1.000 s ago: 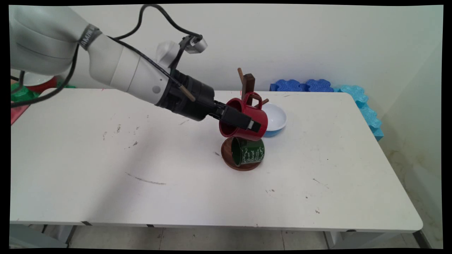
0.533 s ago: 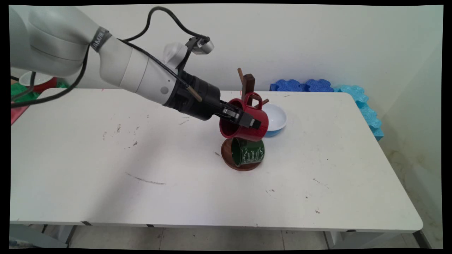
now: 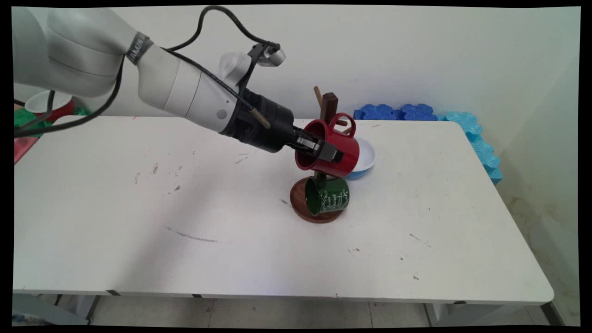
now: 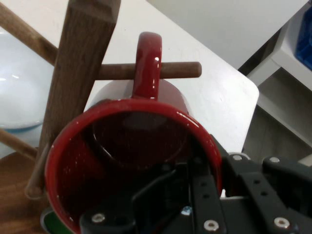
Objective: Place the picked object on the table
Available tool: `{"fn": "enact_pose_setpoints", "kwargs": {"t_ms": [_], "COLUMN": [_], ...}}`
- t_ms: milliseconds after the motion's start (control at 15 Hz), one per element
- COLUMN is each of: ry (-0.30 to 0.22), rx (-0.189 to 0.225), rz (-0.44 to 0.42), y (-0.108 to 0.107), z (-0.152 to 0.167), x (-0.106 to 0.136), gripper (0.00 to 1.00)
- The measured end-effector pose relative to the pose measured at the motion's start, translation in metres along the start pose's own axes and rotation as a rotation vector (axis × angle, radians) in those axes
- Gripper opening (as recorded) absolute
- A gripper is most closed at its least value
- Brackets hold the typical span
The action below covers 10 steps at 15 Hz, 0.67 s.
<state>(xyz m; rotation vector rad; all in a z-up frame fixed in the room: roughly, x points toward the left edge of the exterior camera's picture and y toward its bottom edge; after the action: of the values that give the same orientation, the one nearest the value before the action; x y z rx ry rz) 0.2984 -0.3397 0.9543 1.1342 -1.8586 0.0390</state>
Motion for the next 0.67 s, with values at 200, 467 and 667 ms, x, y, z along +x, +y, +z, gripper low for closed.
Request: {"fn": "enact_pose_setpoints", "kwargs": {"t_ms": [200, 467, 667], "ry": [0.007, 0.008, 0.007], "rx": [0.004, 0.008, 0.01], "rz": [0.008, 0.016, 0.023], "y": [-0.0012, -0.0015, -0.0013], "z": [0.001, 0.0007, -0.0012], "x": [0.0037, 0.0053, 0.005], "gripper": [0.0, 0.0, 0.0]}}
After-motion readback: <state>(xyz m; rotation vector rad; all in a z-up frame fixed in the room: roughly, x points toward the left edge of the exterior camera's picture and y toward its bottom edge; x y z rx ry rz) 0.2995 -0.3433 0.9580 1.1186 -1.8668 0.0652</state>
